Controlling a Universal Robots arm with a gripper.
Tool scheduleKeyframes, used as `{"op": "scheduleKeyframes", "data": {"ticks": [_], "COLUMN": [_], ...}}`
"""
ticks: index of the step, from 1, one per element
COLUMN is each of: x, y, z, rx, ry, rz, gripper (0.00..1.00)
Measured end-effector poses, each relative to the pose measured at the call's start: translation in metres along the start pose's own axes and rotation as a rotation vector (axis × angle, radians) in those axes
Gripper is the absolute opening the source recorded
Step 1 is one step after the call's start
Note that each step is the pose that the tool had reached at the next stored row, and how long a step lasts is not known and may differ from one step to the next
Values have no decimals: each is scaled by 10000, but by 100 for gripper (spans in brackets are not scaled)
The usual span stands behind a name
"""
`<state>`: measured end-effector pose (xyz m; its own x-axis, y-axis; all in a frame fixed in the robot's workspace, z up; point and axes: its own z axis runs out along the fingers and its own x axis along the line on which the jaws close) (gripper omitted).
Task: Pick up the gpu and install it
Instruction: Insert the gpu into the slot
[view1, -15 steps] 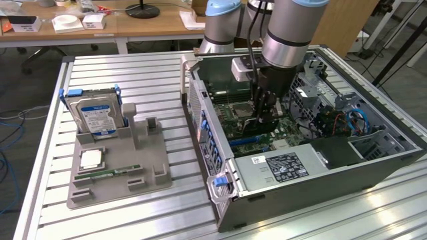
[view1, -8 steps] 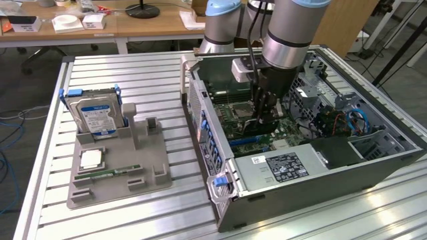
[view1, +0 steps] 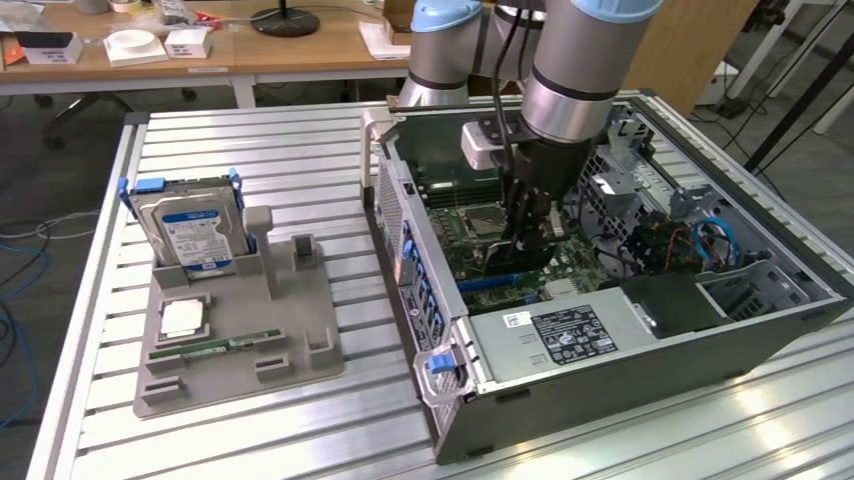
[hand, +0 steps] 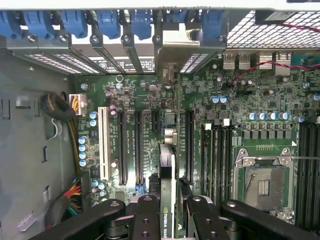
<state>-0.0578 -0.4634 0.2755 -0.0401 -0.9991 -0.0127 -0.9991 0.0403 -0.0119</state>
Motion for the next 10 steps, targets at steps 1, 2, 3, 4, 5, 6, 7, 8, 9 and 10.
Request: {"op": "scheduleKeyframes", "data": {"ticks": [1, 2, 3, 4, 5, 6, 7, 8, 9, 10], "x": [0, 0, 0, 1, 1, 1, 1, 1, 1, 1], "y": [5, 11, 17, 24, 31, 40, 50, 58, 62, 63], "z": [9, 18, 29, 39, 49, 60, 71, 82, 91, 97], "rx": [7, 16, 27, 36, 47, 57, 68, 78, 83, 88], "ry": [1, 0, -1, -1, -1, -2, -2, -3, -3, -3], "rz": [-1, -1, -1, -1, -2, -2, -2, -2, -2, -3], "gripper": [25, 25, 25, 25, 25, 25, 25, 25, 25, 25]}}
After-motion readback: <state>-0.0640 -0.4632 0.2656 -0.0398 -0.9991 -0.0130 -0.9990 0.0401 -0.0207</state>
